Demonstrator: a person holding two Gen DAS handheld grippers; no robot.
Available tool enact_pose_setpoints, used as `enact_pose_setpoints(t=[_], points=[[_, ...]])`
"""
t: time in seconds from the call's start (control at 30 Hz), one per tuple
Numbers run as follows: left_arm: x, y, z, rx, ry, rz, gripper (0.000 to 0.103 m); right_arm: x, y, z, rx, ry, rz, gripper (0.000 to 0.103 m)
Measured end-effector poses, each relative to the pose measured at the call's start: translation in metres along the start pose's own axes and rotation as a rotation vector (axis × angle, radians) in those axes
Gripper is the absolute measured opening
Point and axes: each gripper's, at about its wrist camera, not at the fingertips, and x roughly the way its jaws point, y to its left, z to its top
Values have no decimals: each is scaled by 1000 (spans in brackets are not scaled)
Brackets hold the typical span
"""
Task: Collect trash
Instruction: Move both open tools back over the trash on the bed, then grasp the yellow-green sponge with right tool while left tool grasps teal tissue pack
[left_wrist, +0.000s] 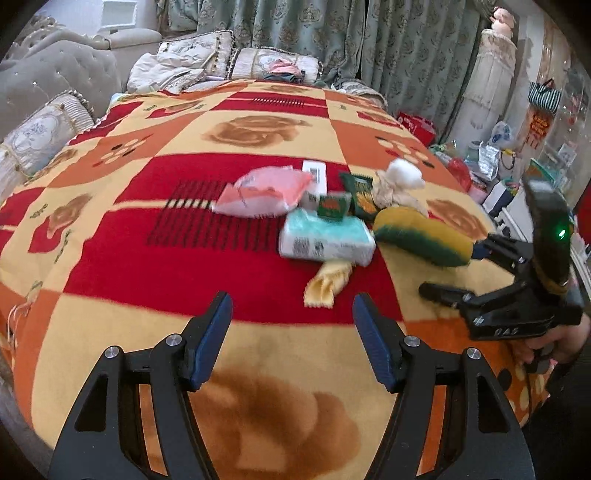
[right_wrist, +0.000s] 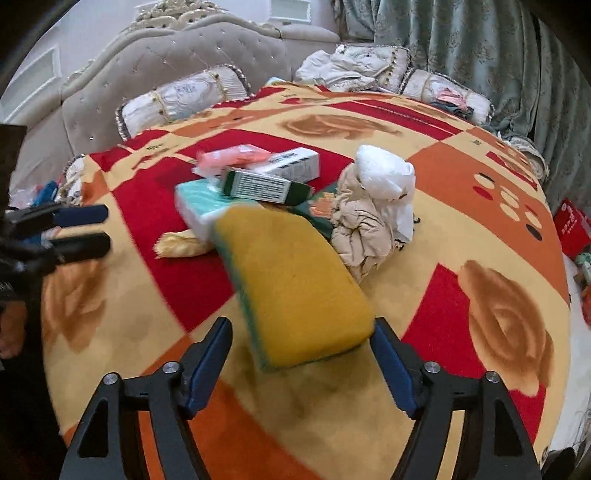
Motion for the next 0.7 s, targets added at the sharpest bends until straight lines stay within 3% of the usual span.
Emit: enact_pose_setpoints(t=[0.1, 0.3, 0.33, 0.37, 0.43, 0.53, 0.7], points=[[11, 4, 15, 2, 5, -20, 67, 9, -9, 4, 24, 23, 19, 76], [43, 5, 32, -1, 58, -64, 68, 7, -11, 15, 44, -30, 24, 76], [45, 5, 34, -11, 60, -73, 68, 6, -11, 15, 46, -44, 25, 67], [47, 6, 35, -22, 58, -82, 68, 4, -11, 15, 51, -56, 28, 51], [50, 7, 37, -37, 48, -93, 67, 2, -13, 14, 80, -67, 62, 34], [52, 5, 40, -35, 42, -115, 67, -6, -10, 10, 88, -83, 54, 28], [57, 2, 45, -16, 25, -152, 67, -43, -8, -12, 155, -120, 37, 28]])
